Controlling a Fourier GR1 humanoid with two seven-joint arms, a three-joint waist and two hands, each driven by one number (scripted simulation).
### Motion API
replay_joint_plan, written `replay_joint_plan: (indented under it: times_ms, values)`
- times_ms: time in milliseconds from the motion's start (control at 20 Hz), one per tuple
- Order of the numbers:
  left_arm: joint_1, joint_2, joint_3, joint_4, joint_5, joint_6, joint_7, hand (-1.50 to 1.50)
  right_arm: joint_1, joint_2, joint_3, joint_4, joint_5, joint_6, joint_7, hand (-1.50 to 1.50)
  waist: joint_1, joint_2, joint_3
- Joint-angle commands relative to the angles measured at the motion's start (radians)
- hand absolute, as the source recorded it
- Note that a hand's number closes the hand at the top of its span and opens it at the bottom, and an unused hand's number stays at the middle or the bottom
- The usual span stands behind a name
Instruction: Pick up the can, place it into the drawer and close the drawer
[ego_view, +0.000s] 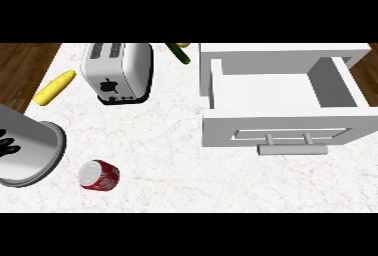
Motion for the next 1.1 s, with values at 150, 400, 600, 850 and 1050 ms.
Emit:
replay_joint_plan:
  times_ms: [150, 400, 600, 850, 1050]
  values:
    - [-0.038, 0.139, -0.088, 0.149, 0.23, -0.096, 0.05, -1.5, 0.064, -0.026, -0.084, 0.01, -0.082, 0.091, -0.046, -1.5, -0.009, 0.01, -0.008]
    - [-0.079, 0.151, -0.185, 0.174, 0.297, -0.08, 0.119, -1.5, 0.082, -0.02, -0.082, -0.068, -0.095, 0.092, 0.008, -1.5, -0.017, 0.013, -0.008]
    - [-0.074, 0.046, -0.214, 0.089, 0.214, 0.009, 0.164, -1.5, 0.14, -0.005, -0.115, -0.053, -0.129, 0.147, -0.035, -1.5, -0.014, 0.01, -0.008]
    - [-0.081, 0.005, -0.243, 0.02, 0.198, 0.097, 0.204, -1.5, 0.105, -0.021, -0.161, 0.01, -0.137, 0.153, -0.052, -1.5, -0.012, 0.011, -0.008]
    - [-0.099, -0.078, -0.212, 0.1, 0.113, 0.06, 0.211, -1.5, 0.159, -0.024, -0.206, 0.017, -0.203, 0.232, -0.081, -1.5, -0.013, 0.009, -0.008]
